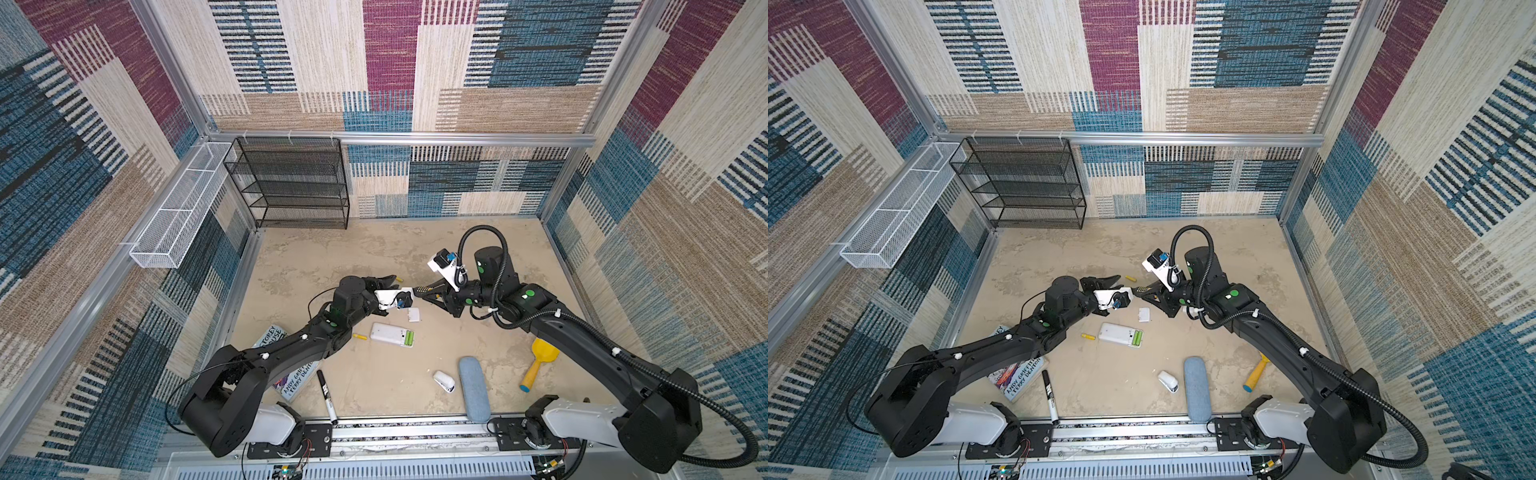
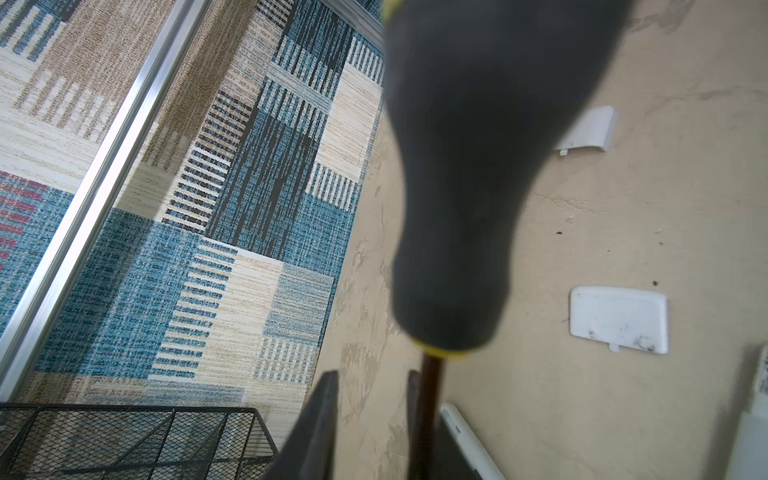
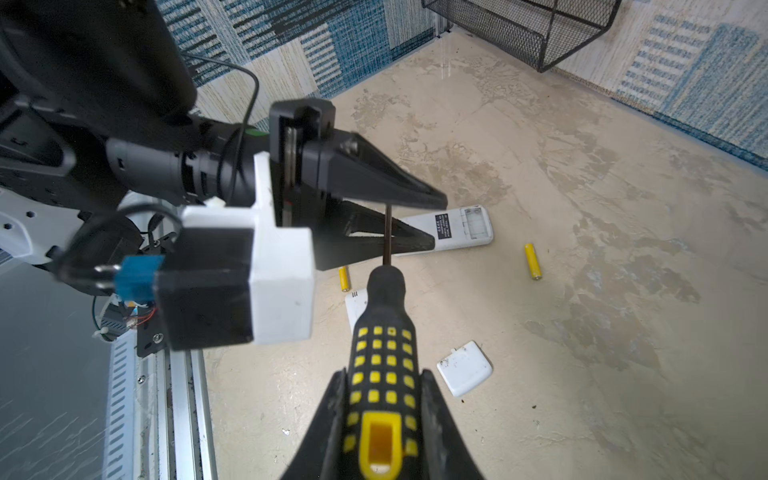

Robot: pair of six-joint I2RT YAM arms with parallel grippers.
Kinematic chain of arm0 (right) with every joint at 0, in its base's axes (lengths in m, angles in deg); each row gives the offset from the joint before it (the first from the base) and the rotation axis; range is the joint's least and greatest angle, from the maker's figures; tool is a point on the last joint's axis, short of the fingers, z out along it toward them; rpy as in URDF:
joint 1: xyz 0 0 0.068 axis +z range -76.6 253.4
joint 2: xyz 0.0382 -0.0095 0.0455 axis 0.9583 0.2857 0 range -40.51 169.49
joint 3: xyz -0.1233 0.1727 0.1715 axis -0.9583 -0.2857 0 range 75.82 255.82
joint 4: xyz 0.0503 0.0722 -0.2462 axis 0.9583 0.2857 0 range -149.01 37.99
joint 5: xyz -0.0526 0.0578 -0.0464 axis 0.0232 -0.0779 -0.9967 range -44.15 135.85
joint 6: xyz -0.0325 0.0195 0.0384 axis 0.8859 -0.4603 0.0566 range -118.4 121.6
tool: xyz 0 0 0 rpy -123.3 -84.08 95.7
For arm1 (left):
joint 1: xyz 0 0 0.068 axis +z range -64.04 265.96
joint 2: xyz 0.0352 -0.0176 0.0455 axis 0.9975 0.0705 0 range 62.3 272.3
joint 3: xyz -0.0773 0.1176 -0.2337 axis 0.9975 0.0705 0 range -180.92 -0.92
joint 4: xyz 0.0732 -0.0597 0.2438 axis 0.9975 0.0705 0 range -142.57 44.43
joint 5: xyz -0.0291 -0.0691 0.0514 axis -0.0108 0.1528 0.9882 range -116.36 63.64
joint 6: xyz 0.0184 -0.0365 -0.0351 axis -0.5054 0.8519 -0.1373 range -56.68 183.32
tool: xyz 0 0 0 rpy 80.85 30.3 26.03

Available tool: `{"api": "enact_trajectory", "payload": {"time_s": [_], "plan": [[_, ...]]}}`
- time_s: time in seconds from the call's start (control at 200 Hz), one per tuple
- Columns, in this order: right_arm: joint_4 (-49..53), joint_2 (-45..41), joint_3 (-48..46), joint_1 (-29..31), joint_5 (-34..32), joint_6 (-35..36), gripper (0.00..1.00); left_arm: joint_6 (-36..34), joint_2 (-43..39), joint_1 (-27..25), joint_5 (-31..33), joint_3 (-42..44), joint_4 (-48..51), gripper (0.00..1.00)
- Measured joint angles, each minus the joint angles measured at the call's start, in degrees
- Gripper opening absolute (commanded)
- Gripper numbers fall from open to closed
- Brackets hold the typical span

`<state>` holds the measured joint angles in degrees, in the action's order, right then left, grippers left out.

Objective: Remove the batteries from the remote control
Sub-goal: 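Lower the left gripper onto the white device and grasp it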

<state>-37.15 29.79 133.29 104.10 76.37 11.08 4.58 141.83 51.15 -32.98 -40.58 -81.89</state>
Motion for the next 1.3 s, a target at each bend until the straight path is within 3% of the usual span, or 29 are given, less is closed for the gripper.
{"api": "enact_trajectory", "payload": {"time_s": [0.305, 0.586, 0.921, 1.297], "plan": [[-0.07, -5.18, -4.39, -0.02, -10.67, 0.15, 0.00, 4.33, -3.78, 3.41, -1.49, -7.58, 21.03, 0.95], [0.09, -7.50, -5.79, -0.02, -14.69, 0.92, 0.00, 1.46, -5.11, 3.48, -5.97, -8.24, 38.77, 0.94], [0.76, -8.13, -6.16, -0.02, -20.48, -2.71, 0.00, -0.31, 3.87, -0.63, -5.46, -11.21, 48.65, 0.91], [0.83, -10.62, -7.89, -0.02, -21.03, -4.48, 0.00, -1.27, 14.99, -3.08, -3.63, -18.08, 55.41, 0.84]]}}
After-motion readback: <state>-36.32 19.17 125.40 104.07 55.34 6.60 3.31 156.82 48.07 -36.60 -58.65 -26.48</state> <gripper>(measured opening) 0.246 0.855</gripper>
